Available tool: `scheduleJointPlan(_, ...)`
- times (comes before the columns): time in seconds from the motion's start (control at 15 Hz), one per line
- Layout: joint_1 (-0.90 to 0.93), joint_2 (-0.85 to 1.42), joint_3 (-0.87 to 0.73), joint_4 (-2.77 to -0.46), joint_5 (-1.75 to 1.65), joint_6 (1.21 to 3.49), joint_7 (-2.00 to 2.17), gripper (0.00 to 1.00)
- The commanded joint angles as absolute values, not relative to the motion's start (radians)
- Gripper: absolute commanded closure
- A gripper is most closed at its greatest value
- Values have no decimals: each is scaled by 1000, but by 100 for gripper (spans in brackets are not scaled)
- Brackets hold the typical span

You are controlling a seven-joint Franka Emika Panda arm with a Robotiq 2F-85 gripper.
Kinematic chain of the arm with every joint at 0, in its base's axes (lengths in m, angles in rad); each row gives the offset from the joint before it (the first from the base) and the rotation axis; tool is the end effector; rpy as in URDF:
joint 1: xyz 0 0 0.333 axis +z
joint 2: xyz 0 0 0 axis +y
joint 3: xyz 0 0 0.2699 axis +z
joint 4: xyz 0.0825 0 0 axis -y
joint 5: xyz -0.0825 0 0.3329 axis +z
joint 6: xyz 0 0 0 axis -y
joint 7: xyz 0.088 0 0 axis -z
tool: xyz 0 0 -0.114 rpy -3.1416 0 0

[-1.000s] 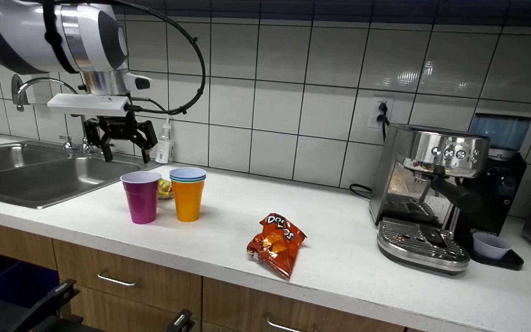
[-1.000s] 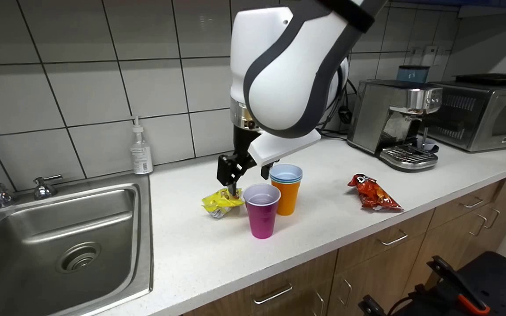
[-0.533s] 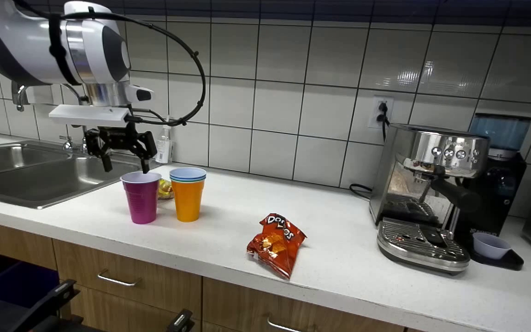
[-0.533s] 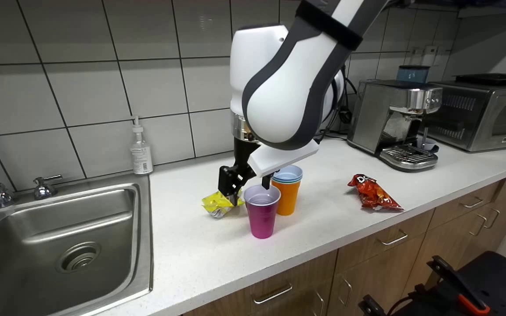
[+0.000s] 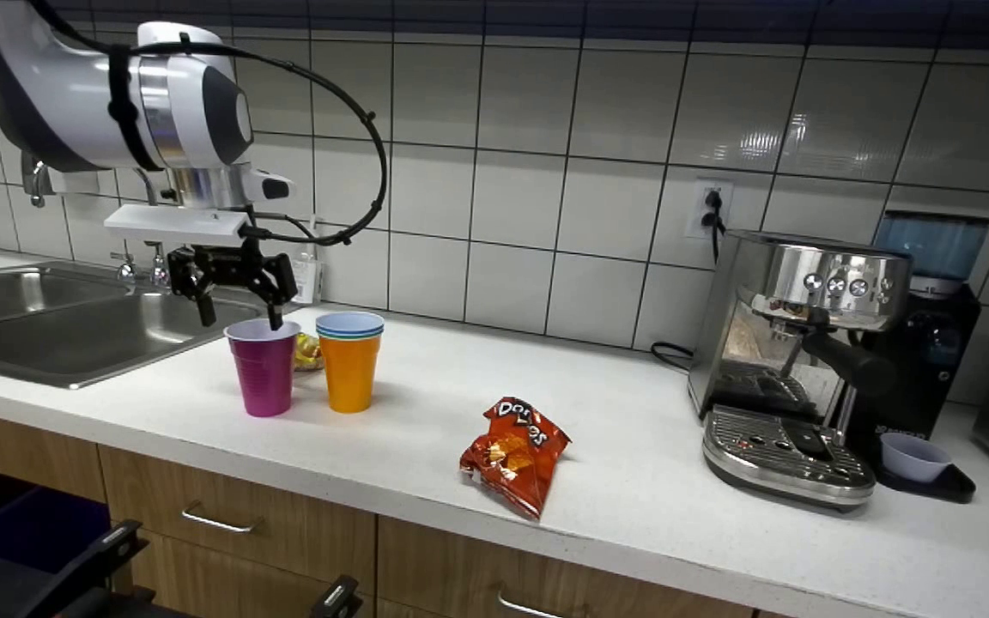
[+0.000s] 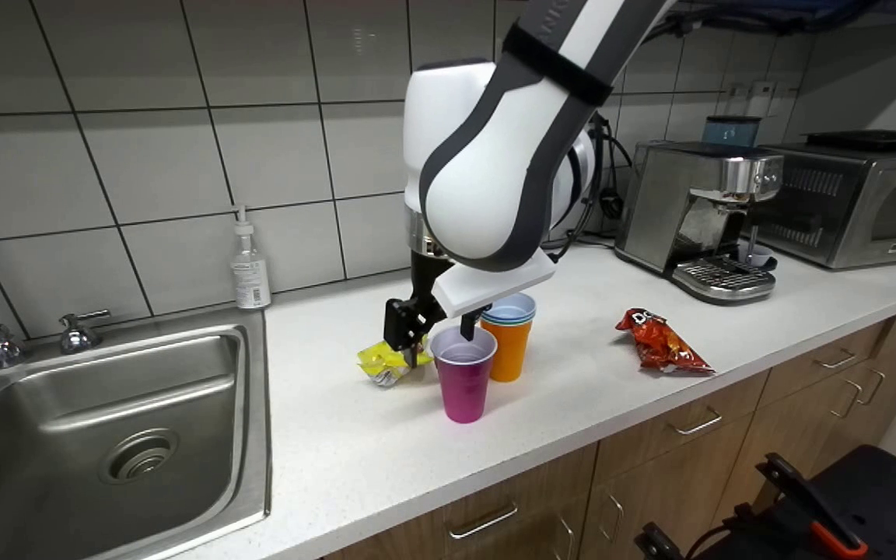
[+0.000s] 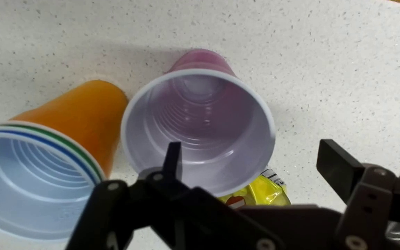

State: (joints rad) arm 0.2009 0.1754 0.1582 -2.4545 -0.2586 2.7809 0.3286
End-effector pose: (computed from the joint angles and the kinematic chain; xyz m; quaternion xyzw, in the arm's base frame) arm 0.4324 0.1755 0.2357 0.9877 0.1296 0.0867 0.0126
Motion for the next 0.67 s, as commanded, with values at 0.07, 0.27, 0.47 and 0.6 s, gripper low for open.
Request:
scheduleJointPlan(0.07, 227, 218, 134, -2411, -239, 2780, 322, 0)
scheduleJointPlan(0.27, 237, 237, 127, -2400, -235, 2777, 321, 0)
scheduleJointPlan(0.47, 241, 249, 127, -2398, -222, 2774, 317, 25)
scheduleJointPlan(0.6, 244, 252, 127, -2400, -211, 2775, 314, 32)
